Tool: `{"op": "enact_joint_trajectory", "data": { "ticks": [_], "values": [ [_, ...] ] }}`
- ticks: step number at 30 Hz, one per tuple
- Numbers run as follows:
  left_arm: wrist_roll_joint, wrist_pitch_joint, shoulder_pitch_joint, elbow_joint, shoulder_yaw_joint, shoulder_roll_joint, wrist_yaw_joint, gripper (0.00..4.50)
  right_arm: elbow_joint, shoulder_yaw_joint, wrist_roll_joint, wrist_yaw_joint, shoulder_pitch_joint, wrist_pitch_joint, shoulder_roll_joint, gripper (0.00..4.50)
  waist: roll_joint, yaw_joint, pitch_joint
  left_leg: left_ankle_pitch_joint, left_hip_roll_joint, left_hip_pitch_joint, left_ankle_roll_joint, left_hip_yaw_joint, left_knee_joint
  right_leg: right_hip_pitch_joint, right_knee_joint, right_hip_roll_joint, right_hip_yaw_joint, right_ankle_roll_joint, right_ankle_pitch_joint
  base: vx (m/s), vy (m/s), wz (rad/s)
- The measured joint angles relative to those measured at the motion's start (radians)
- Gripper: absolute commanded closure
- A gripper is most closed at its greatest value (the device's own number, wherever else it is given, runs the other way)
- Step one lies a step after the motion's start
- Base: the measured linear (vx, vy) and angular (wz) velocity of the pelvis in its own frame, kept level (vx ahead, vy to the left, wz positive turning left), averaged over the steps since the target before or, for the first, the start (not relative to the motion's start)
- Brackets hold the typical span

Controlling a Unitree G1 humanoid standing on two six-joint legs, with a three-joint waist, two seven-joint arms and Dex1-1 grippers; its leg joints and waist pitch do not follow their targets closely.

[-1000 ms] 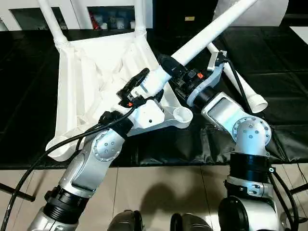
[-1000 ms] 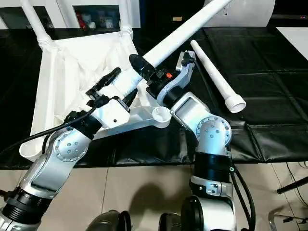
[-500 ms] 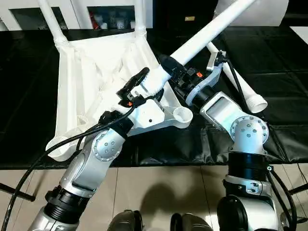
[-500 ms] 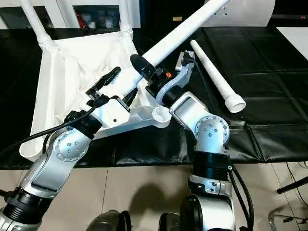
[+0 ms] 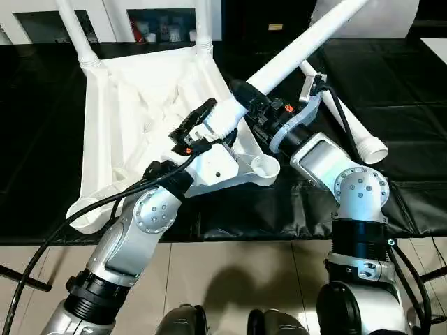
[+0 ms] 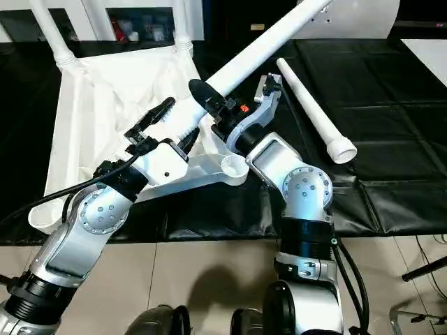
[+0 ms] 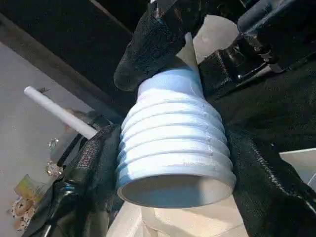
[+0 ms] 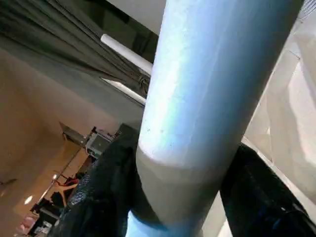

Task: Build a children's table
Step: Pick table leg

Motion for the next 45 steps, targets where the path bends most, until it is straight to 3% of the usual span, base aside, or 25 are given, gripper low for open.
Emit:
{"op": "enact_joint_trajectory", "data": {
  "ticks": [10, 21, 37, 38, 45],
  "values": [
    [0.0, -0.008, 0.0, 0.0, -0.006, 0.0, -0.011, 1.6, 0.001, 0.001, -0.024, 0.002, -0.018, -0.014, -0.028, 1.08, 0.0, -0.001, 0.0, 0.0, 0.0, 0.0, 0.0, 0.0, 0.0, -0.001, 0.0, 0.0, 0.0, 0.0, 0.0, 0.0, 0.0, 0.0],
    [0.0, -0.009, 0.0, 0.0, -0.004, -0.004, -0.011, 1.6, -0.001, 0.038, -0.008, 0.02, -0.011, 0.043, -0.02, 1.08, 0.0, 0.0, 0.0, 0.001, 0.0, -0.001, 0.002, 0.0, 0.0, -0.001, 0.0, 0.0, 0.0, 0.0, 0.0, 0.0, 0.0, 0.0],
    [-0.001, -0.009, 0.0, 0.0, -0.004, -0.006, -0.018, 1.6, 0.001, 0.016, -0.008, 0.02, -0.017, 0.039, -0.045, 1.08, 0.0, 0.0, 0.0, 0.0, 0.0, -0.001, 0.001, 0.0, 0.0, -0.001, 0.0, 0.0, 0.0, 0.0, 0.0, 0.0, 0.0, 0.0],
    [-0.001, -0.009, 0.0, 0.0, -0.004, -0.006, -0.018, 1.6, 0.001, 0.017, -0.008, 0.02, -0.017, 0.039, -0.045, 1.36, 0.0, -0.001, 0.0, 0.0, 0.0, -0.001, 0.001, 0.0, 0.0, -0.001, 0.0, 0.0, 0.0, 0.0, 0.0, 0.0, 0.0, 0.0],
    [-0.002, -0.011, -0.001, 0.0, -0.003, -0.008, -0.018, 1.6, 0.006, 0.014, -0.01, 0.019, -0.017, 0.035, -0.045, 1.87, 0.0, 0.0, 0.0, 0.001, 0.0, -0.001, 0.001, 0.0, 0.0, -0.001, 0.0, 0.0, 0.0, 0.0, 0.0, 0.0, 0.0, 0.0]
  ]
}}
